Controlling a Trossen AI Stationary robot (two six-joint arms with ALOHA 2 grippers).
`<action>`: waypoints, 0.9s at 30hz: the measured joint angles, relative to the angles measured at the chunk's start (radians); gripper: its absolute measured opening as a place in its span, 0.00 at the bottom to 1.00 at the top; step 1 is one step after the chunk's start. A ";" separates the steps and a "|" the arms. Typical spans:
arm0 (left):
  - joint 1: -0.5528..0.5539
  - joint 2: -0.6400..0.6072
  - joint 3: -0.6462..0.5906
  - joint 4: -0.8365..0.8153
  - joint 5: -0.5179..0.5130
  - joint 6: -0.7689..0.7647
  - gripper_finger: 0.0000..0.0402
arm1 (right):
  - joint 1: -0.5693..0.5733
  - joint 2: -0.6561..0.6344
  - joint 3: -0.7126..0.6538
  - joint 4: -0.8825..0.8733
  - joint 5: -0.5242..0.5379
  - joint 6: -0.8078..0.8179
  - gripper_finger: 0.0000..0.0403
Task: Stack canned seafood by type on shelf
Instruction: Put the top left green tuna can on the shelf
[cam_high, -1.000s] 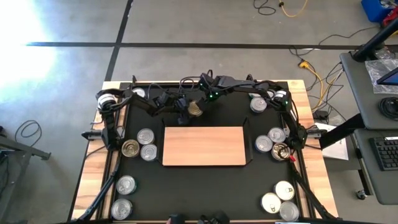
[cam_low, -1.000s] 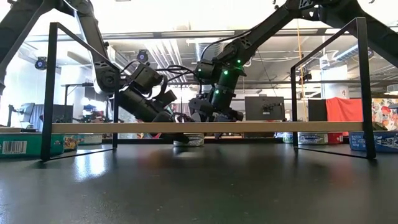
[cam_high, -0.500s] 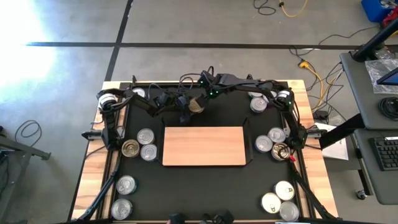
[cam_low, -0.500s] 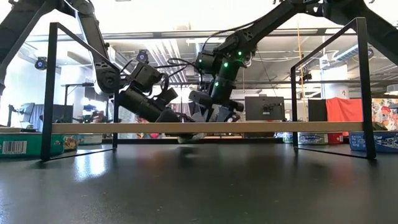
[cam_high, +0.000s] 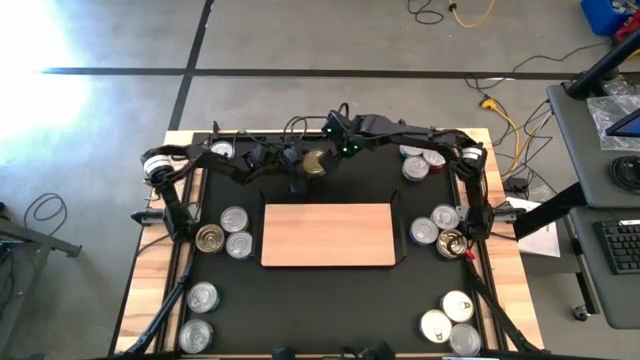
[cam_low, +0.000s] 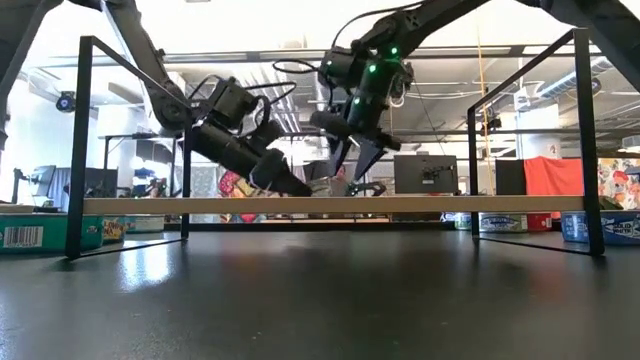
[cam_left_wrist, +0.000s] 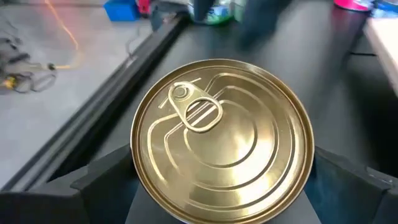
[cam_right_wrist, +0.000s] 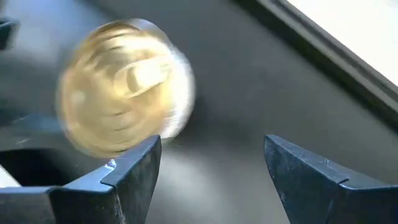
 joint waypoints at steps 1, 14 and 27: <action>-0.009 -0.013 0.003 -0.027 0.001 -0.001 0.92 | -0.001 -0.011 0.000 -0.014 0.004 0.002 0.69; -0.205 -0.092 0.201 -0.425 -0.025 -0.144 0.93 | 0.029 -0.276 0.000 -0.146 0.013 -0.074 0.63; -0.340 -0.004 0.376 -0.583 -0.224 -0.309 0.93 | 0.073 -0.622 -0.211 -0.329 -0.041 -0.487 0.46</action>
